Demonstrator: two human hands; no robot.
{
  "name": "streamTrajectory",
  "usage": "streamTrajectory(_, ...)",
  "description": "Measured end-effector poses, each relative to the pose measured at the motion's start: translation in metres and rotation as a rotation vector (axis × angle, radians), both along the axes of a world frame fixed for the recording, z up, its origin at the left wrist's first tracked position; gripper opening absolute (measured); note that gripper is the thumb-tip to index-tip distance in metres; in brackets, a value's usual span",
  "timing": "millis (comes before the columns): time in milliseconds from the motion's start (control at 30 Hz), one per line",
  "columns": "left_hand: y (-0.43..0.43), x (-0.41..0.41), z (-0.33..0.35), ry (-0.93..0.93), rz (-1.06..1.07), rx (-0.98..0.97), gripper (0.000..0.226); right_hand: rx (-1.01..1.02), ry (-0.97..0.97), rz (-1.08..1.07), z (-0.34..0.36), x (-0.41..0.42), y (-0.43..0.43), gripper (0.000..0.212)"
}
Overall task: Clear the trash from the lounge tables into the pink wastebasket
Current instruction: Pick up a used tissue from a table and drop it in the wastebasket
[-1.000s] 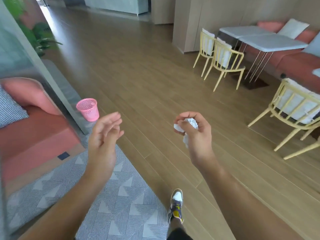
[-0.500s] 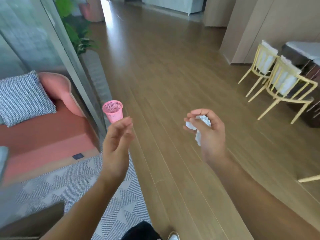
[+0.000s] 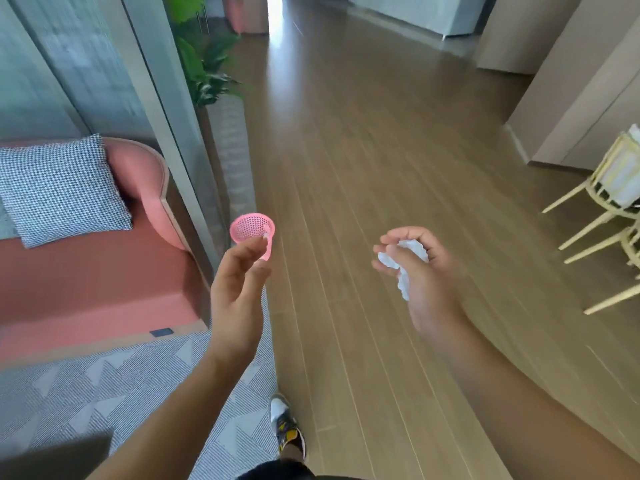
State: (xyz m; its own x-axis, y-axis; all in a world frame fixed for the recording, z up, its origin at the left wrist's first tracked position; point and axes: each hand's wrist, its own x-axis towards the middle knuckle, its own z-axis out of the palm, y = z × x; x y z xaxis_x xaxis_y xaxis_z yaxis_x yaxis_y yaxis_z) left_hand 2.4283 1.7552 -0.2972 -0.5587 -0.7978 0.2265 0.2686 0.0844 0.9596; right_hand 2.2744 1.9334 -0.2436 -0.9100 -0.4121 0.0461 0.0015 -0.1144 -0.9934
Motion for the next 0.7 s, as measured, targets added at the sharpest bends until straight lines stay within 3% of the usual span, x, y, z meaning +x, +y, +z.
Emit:
streamTrajectory(300, -0.180, -0.113, 0.000, -0.041, 0.039, 0.006, 0.030, 0.072, -0.008, 0.104, 0.005, -0.116, -0.217, 0.021)
streamTrajectory(700, -0.340, -0.238, -0.031, -0.122, 0.166, 0.033, 0.026, 0.080, -0.065, 0.231, -0.050, -0.267, -0.417, 0.022)
